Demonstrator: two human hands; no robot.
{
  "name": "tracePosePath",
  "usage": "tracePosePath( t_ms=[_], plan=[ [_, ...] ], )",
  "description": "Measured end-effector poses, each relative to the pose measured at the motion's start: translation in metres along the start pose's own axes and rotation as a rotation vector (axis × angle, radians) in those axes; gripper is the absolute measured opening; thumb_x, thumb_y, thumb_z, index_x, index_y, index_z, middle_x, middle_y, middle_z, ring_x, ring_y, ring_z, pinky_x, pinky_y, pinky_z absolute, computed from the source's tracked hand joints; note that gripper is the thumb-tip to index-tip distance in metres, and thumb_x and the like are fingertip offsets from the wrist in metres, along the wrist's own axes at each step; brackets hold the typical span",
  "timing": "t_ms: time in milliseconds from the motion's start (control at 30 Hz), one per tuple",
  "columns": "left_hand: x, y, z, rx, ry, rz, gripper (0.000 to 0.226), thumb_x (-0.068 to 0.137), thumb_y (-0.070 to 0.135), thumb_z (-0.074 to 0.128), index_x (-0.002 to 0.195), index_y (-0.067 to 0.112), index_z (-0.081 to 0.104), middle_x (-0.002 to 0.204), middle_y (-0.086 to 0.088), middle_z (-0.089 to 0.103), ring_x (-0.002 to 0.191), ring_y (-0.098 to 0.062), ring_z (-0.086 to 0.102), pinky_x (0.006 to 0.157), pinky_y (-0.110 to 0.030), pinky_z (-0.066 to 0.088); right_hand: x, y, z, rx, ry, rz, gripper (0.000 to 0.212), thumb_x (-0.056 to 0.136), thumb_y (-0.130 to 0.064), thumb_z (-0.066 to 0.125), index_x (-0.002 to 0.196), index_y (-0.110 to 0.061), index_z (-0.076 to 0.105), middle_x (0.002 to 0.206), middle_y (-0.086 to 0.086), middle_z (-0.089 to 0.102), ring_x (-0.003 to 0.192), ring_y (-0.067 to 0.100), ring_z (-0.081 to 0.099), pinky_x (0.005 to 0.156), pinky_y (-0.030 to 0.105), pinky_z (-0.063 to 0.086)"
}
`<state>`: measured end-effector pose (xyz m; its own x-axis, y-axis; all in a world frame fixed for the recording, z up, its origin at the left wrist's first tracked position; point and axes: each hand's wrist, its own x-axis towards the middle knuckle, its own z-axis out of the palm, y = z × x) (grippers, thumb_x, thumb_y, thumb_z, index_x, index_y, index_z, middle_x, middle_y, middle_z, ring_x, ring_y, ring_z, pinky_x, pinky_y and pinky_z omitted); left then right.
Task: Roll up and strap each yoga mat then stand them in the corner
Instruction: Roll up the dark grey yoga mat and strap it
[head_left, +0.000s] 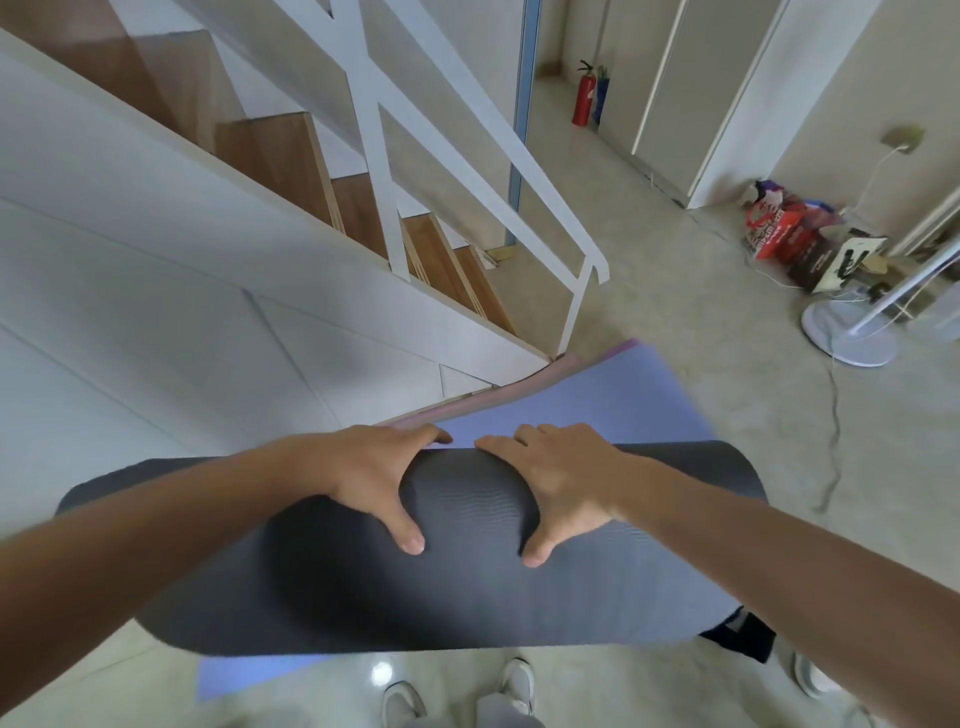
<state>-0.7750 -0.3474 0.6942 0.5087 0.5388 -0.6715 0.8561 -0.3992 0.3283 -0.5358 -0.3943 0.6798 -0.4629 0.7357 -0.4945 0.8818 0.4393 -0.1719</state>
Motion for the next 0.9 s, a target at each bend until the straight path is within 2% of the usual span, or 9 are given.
tracePosePath(
  t_ms=[133, 233, 333, 433, 500, 633, 700, 800, 900],
  plan=[
    [-0.002, 0.021, 0.026, 0.444, 0.197, 0.103, 0.149, 0.046, 0.073, 0.081, 0.151, 0.034, -0.017, 0.152, -0.002, 0.030, 0.135, -0.024, 0.038, 0.112, -0.041, 0.032, 0.001, 0.014, -0.009, 0.349, -0.150, 0.071, 0.101, 0.047, -0.062, 0.084, 0.135, -0.046, 0.035, 0.121, -0.020, 0.056, 0.110, 0.013, 0.055, 0.097, 0.038, 0.045],
    [0.005, 0.025, 0.043, 0.557, 0.352, 0.098, 0.139, 0.051, 0.072, 0.075, 0.150, 0.027, -0.012, 0.134, -0.005, 0.043, 0.115, -0.026, 0.050, 0.100, -0.043, 0.043, -0.001, 0.020, -0.014, 0.475, -0.200, 0.073, 0.097, 0.049, -0.056, 0.086, 0.133, -0.049, 0.039, 0.124, -0.025, 0.053, 0.115, 0.009, 0.053, 0.102, 0.040, 0.042],
    [0.011, 0.015, 0.044, 0.433, 0.282, 0.093, 0.116, 0.051, 0.071, 0.073, 0.142, 0.029, 0.017, 0.123, 0.003, 0.049, 0.105, -0.021, 0.056, 0.089, -0.040, 0.049, -0.008, 0.013, -0.014, 0.337, -0.185, 0.039, 0.110, 0.056, -0.061, 0.082, 0.146, -0.050, 0.020, 0.141, -0.018, 0.044, 0.128, 0.016, 0.047, 0.104, 0.040, 0.039],
    [0.014, 0.006, 0.033, 0.185, 0.177, 0.049, 0.111, 0.044, 0.072, 0.078, 0.137, 0.035, 0.029, 0.125, 0.014, 0.053, 0.109, -0.014, 0.057, 0.094, -0.037, 0.048, -0.013, -0.006, 0.002, -0.116, -0.042, -0.003, 0.141, 0.051, -0.071, 0.080, 0.152, -0.039, -0.013, 0.158, 0.004, 0.022, 0.136, 0.031, 0.035, 0.109, 0.049, 0.033],
    [0.014, 0.002, 0.025, 0.028, 0.101, 0.044, 0.110, 0.044, 0.067, 0.085, 0.136, 0.037, 0.033, 0.126, 0.018, 0.055, 0.112, -0.010, 0.056, 0.098, -0.033, 0.046, -0.012, -0.016, 0.014, -0.288, 0.054, -0.023, 0.146, 0.053, -0.070, 0.080, 0.150, -0.033, -0.022, 0.156, 0.015, 0.019, 0.136, 0.039, 0.032, 0.110, 0.056, 0.028],
    [0.009, 0.001, 0.015, -0.185, -0.063, 0.033, 0.103, 0.051, 0.055, 0.092, 0.135, 0.043, 0.034, 0.131, 0.017, 0.053, 0.117, -0.009, 0.054, 0.105, -0.035, 0.044, -0.009, -0.008, 0.006, -0.183, 0.073, -0.060, 0.124, 0.055, -0.069, 0.076, 0.149, -0.033, 0.004, 0.134, 0.004, 0.045, 0.114, 0.026, 0.049, 0.093, 0.044, 0.043],
    [0.004, 0.009, 0.014, -0.182, -0.090, 0.051, 0.120, 0.054, 0.057, 0.091, 0.148, 0.040, 0.020, 0.146, 0.015, 0.043, 0.131, -0.012, 0.047, 0.112, -0.036, 0.039, -0.006, -0.001, -0.005, -0.081, 0.015, -0.048, 0.111, 0.050, -0.068, 0.078, 0.141, -0.040, 0.020, 0.118, -0.005, 0.053, 0.102, 0.020, 0.055, 0.083, 0.039, 0.046],
    [-0.002, 0.027, 0.024, 0.150, 0.059, 0.075, 0.144, 0.045, 0.078, 0.079, 0.154, 0.036, -0.005, 0.147, 0.006, 0.037, 0.133, -0.019, 0.043, 0.111, -0.041, 0.038, -0.003, 0.009, -0.026, 0.160, -0.128, -0.008, 0.100, 0.044, -0.064, 0.082, 0.130, -0.051, 0.032, 0.109, -0.018, 0.057, 0.099, 0.014, 0.057, 0.088, 0.037, 0.046],
    [0.000, 0.033, 0.039, 0.261, 0.212, 0.060, 0.134, 0.048, 0.081, 0.073, 0.152, 0.032, 0.003, 0.133, 0.005, 0.045, 0.118, -0.019, 0.051, 0.099, -0.041, 0.045, -0.001, 0.013, -0.037, 0.251, -0.225, 0.018, 0.097, 0.048, -0.060, 0.086, 0.131, -0.053, 0.036, 0.113, -0.021, 0.055, 0.108, 0.013, 0.055, 0.093, 0.038, 0.045]
  ],
)
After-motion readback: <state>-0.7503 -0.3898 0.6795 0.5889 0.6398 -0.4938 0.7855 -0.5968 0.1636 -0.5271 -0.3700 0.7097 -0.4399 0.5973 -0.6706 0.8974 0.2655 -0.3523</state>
